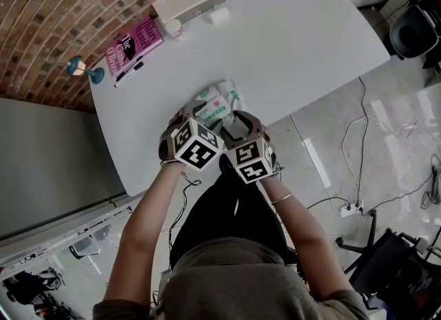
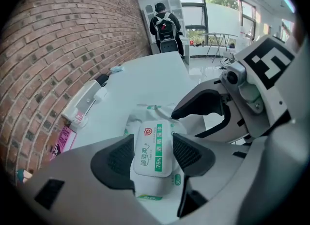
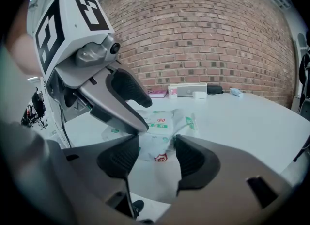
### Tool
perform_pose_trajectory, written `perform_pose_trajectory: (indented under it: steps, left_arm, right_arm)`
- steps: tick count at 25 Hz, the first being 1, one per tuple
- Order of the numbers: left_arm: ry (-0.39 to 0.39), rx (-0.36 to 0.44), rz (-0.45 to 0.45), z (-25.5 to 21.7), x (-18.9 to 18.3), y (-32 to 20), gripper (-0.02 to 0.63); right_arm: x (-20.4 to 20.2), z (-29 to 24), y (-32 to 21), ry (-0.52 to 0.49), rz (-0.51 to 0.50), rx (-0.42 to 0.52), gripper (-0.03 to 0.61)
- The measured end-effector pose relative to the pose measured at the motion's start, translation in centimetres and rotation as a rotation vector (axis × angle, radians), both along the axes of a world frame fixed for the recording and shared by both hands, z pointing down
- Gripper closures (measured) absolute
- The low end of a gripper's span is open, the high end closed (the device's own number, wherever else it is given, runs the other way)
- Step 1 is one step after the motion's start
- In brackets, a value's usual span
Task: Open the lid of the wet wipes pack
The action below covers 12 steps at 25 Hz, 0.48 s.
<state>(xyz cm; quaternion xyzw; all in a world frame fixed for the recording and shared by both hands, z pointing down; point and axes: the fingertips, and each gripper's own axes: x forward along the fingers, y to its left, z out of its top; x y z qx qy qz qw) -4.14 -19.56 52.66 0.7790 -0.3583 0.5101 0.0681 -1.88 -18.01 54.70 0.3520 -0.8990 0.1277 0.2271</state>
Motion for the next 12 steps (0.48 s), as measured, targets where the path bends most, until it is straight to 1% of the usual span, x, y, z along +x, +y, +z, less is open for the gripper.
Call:
perform_pose_trajectory:
  steps: [6, 12]
  left_arm:
    - [-0.057, -0.011, 0.043, 0.12, 0.44, 0.07, 0.370]
    - [-0.134, -0.022, 0.085, 0.50, 0.81, 0.32, 0.378]
  right_arm:
    - [0.21, 0.11, 0.17, 0.005, 0.010, 0.008, 0.337]
    - [0.19, 0.23, 0.32, 0.025, 0.006, 0.030, 0.337]
